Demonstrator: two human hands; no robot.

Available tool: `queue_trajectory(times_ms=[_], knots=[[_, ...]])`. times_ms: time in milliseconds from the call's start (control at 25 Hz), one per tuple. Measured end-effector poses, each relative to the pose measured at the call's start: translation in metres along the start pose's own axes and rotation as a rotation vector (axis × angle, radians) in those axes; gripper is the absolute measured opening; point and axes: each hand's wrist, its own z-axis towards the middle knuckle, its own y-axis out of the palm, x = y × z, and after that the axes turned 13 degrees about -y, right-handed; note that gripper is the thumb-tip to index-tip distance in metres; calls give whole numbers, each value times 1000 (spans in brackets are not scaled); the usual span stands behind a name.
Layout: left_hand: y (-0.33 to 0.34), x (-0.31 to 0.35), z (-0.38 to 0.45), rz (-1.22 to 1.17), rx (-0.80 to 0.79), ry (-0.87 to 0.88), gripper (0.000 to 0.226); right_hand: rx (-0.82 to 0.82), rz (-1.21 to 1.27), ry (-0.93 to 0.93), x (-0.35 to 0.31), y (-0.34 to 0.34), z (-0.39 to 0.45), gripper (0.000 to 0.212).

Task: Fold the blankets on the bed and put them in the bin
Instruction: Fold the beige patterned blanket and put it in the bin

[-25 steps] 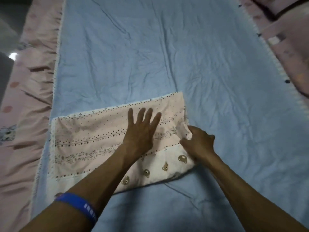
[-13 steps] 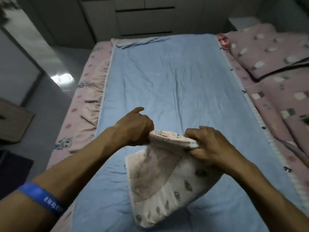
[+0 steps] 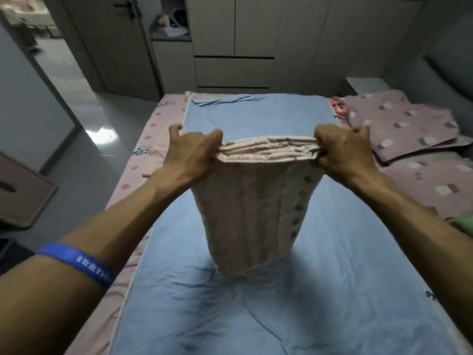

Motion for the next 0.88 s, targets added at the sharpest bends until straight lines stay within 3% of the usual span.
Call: queue_trajectory(times_ms=[120,240,440,560,640,720,760,800,880], knots=[[-49,-3,13,-23,272,29,12,277,-71,-21,2,-31,2,12],[-35,-12,-36,10,280,45,15,283,-62,-138,-21,-15,-46,19],[97,-27,-228,143,-184,109,65,-124,116,-262,-94,88,-199,28],[158,-36,-365,204,-459,163,47,-504,243,-314,-159,132,-320,30],[167,-30,-443,167,-675,180,40,-811,339,-364,-195,144,-400,39],[155,-22,-470,142,-899,181,24,-1057,440,-351,-211,146,-438,49],[153,-22,-469,128,-942,165,10,-1068,470,-337,-212,150,-440,55],[155,-26,-459,94,-1026,117,20,-1047,489,-289,-207,154,-431,57],[168,-37,-425,10,-1017,5,44,-915,492,-170,-186,163,-385,46]])
